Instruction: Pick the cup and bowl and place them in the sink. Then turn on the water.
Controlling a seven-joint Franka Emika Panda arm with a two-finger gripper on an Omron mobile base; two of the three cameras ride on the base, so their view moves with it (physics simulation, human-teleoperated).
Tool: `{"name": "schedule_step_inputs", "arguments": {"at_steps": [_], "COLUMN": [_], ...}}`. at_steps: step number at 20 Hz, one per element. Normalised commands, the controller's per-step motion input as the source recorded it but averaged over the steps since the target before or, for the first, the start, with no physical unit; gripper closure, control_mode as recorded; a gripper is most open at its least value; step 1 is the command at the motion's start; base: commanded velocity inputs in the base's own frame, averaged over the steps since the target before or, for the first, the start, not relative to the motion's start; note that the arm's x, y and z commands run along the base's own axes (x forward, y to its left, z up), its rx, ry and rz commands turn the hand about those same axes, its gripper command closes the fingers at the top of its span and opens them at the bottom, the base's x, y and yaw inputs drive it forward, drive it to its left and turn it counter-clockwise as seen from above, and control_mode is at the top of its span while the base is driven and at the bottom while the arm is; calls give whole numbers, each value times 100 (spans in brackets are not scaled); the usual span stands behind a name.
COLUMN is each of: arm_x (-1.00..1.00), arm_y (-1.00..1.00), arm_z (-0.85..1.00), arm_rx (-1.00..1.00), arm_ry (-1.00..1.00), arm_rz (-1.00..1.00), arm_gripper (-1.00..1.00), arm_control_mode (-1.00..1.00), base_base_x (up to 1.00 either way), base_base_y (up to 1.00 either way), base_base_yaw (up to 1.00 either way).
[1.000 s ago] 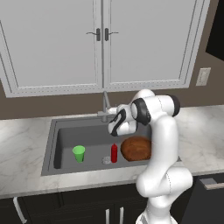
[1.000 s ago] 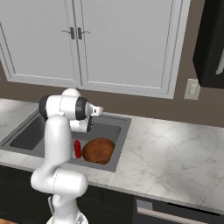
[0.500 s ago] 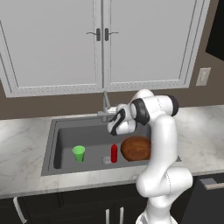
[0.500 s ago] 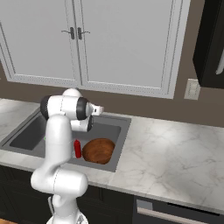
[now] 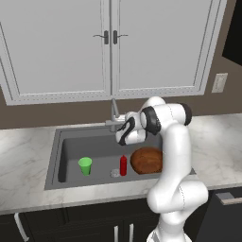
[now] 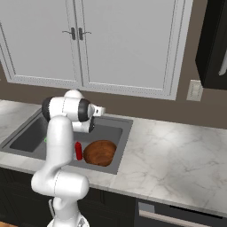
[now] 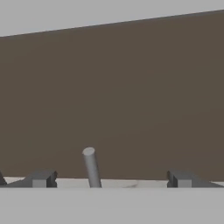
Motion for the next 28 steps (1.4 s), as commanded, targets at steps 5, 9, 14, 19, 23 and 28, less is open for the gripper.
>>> {"name": "schedule_step_inputs", "arguments": {"at_steps": [5,9,14,19,23,28], "arm_x": [6,3,0,0,0,0], "arm_y": [0,0,-5,-18,-24,-24], "arm_z": [0,0,0,0,0,0], "arm_rx": [0,0,0,0,0,0], "arm_ry": [0,0,0,0,0,0], "arm_rz": [0,0,0,0,0,1], "arm_gripper": [-100,-100,-100,-100,-100,-100], "arm_control_mode": [-100,-100,-100,-100,-100,-100], "base_base_x": [0,0,0,0,0,0], "base_base_y": [0,0,0,0,0,0], "base_base_yaw": [0,0,0,0,0,0]}}
